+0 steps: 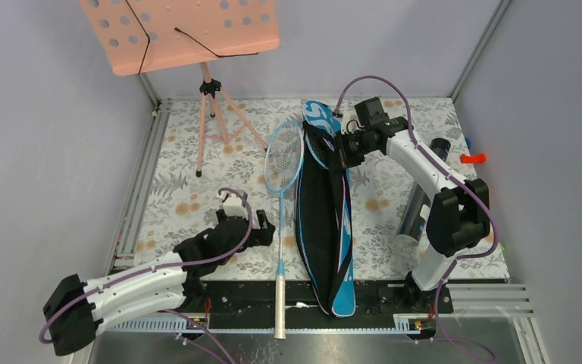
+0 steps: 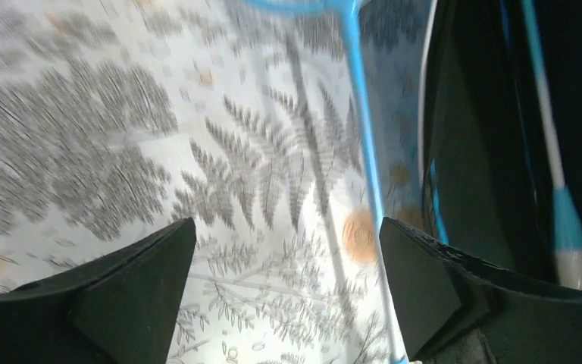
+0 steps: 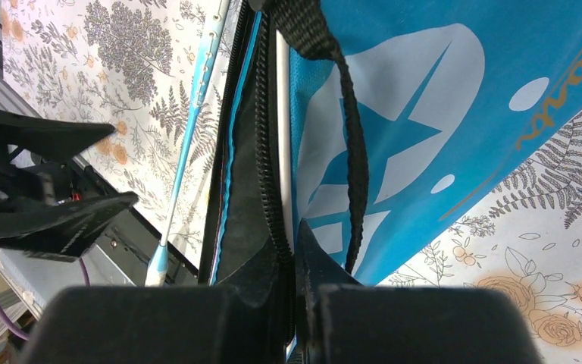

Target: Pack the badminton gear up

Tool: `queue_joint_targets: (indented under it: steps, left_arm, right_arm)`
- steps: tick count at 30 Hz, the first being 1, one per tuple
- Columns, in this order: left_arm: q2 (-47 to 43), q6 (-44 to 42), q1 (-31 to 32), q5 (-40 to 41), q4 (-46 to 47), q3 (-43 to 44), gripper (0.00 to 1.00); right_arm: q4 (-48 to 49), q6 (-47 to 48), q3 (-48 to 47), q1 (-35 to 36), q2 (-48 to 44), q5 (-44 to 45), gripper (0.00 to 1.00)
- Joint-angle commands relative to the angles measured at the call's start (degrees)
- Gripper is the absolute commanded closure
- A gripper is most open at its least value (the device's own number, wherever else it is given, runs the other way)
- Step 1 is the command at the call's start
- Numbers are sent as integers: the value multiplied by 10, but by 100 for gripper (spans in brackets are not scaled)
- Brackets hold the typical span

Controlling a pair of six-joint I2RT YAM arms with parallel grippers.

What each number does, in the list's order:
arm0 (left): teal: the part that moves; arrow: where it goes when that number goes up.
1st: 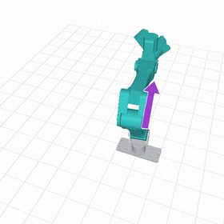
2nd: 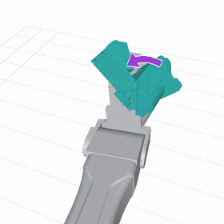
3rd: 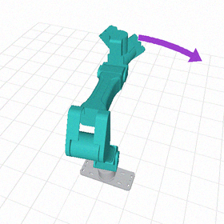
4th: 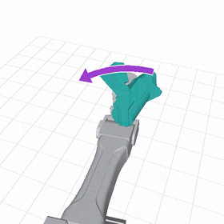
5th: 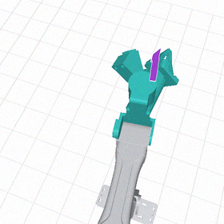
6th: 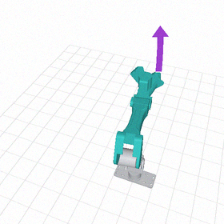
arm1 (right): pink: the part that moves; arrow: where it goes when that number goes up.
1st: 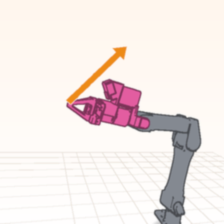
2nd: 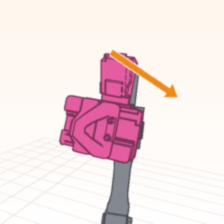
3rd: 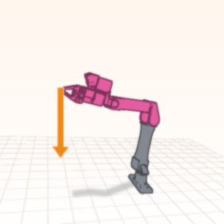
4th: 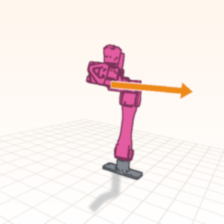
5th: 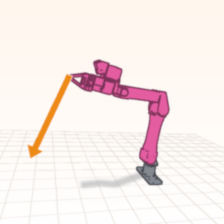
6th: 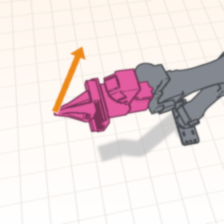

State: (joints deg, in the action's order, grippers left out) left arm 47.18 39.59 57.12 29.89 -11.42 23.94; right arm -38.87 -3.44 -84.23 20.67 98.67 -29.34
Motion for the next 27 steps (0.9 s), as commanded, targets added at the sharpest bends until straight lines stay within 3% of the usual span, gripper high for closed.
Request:
queue_joint_targets:
  steps: [1,5,11,17,20,21,22,23,26,27]
  left_arm:
    - [-82,46,-34,-195,196,-96,1]
    - [-63,85,-61,-241,284,-154,1]
    - [61,120,-94,-339,419,-172,7]
    - [183,121,-108,-417,559,-167,34]
    - [235,118,-110,-446,605,-157,58]
    - [247,119,-111,-451,617,-155,71]
    - [256,119,-112,-456,628,-153,93]
    - [262,120,-114,-460,636,-153,100]
    - [239,106,-115,-470,636,-153,100]
    - [215,89,-115,-467,584,-145,100]
  right_arm:
    - [24,-19,1,-3,-3,1,100]
    - [35,-28,2,-3,-3,-3,100]
    - [37,-33,5,-1,-8,-2,100]
    - [42,-35,14,-2,-13,0,100]
    - [46,-36,19,-2,-14,1,100]
    - [48,-37,21,-2,-15,1,100]
    - [49,-37,23,-2,-16,1,100]
    - [49,-38,23,-2,-16,1,100]
    - [44,-34,18,-2,-16,7,100]
    - [40,-34,14,-2,-15,15,100]
